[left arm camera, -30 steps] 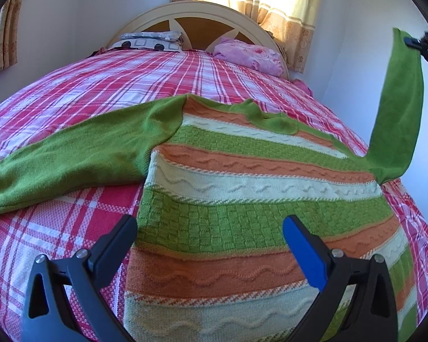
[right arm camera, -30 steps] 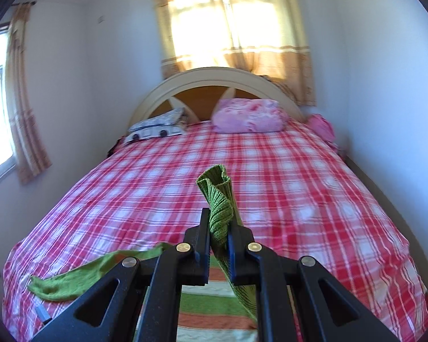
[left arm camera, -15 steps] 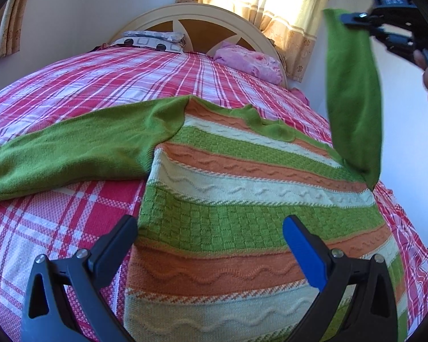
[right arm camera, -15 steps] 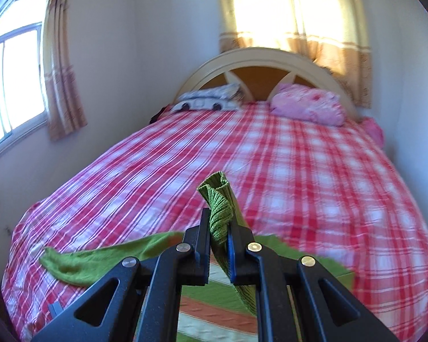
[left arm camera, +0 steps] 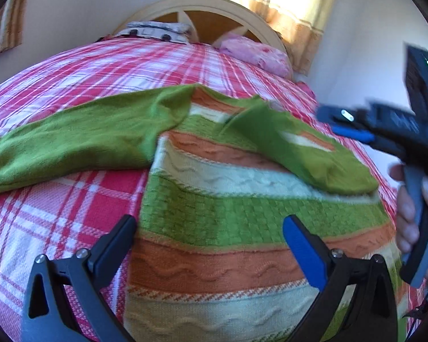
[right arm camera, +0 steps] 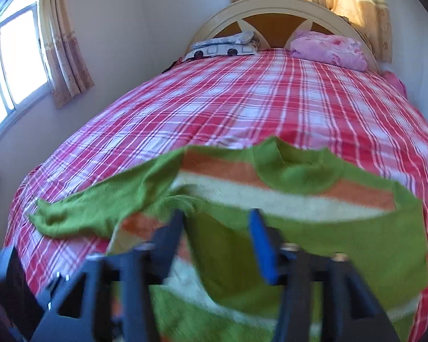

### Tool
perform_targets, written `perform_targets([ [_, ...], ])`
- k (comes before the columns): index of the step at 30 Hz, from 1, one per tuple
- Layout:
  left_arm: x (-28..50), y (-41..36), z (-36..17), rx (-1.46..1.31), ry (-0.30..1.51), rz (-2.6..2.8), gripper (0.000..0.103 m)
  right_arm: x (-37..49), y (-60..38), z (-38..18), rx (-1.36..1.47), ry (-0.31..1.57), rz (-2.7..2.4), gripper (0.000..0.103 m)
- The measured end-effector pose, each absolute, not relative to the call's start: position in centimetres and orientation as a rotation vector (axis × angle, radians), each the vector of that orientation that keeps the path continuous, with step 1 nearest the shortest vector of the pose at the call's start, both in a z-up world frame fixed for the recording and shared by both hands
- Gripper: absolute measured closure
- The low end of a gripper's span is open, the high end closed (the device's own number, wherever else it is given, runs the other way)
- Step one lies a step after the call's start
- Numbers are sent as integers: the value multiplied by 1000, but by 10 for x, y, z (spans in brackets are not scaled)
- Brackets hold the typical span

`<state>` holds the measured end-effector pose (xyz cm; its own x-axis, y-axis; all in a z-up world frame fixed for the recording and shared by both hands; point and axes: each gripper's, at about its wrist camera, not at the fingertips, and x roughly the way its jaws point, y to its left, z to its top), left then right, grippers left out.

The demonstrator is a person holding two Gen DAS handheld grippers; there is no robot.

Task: Fold small clothes
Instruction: 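Lay the sleeve on the sweater body and open the right tool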

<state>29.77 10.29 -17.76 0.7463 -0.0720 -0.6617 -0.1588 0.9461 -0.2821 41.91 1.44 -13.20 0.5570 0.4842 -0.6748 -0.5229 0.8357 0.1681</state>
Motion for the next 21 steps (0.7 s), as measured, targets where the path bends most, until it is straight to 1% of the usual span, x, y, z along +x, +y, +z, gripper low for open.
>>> perform_targets([
  [3, 301, 98, -173, -302, 752, 31, 0, 398, -28, -138, -110, 757, 540, 45],
  [5, 303, 97, -164, -279, 753, 31, 0, 383, -56, -144, -167, 739, 490, 39],
  [7, 307, 94, -150, -245, 735, 18, 0, 370, -86, -152, -218, 726, 435, 37],
  [11, 330, 88, -126, -182, 728, 2, 5, 357, -120, -165, -229, 731, 380, 37],
  [13, 350, 87, -126, -149, 757, 13, 15, 347, -129, -172, -219, 727, 380, 36],
  [14, 364, 87, -129, -147, 780, 14, 17, 342, -131, -177, -222, 723, 383, 34],
  [16, 382, 89, -138, -141, 820, 44, 34, 335, -130, -186, -245, 723, 389, 30],
  [19, 407, 95, -157, -165, 885, 77, 35, 328, -124, -189, -281, 710, 394, 30],
  [21, 412, 97, -167, -215, 912, 79, 35, 322, -120, -188, -305, 682, 400, 28],
])
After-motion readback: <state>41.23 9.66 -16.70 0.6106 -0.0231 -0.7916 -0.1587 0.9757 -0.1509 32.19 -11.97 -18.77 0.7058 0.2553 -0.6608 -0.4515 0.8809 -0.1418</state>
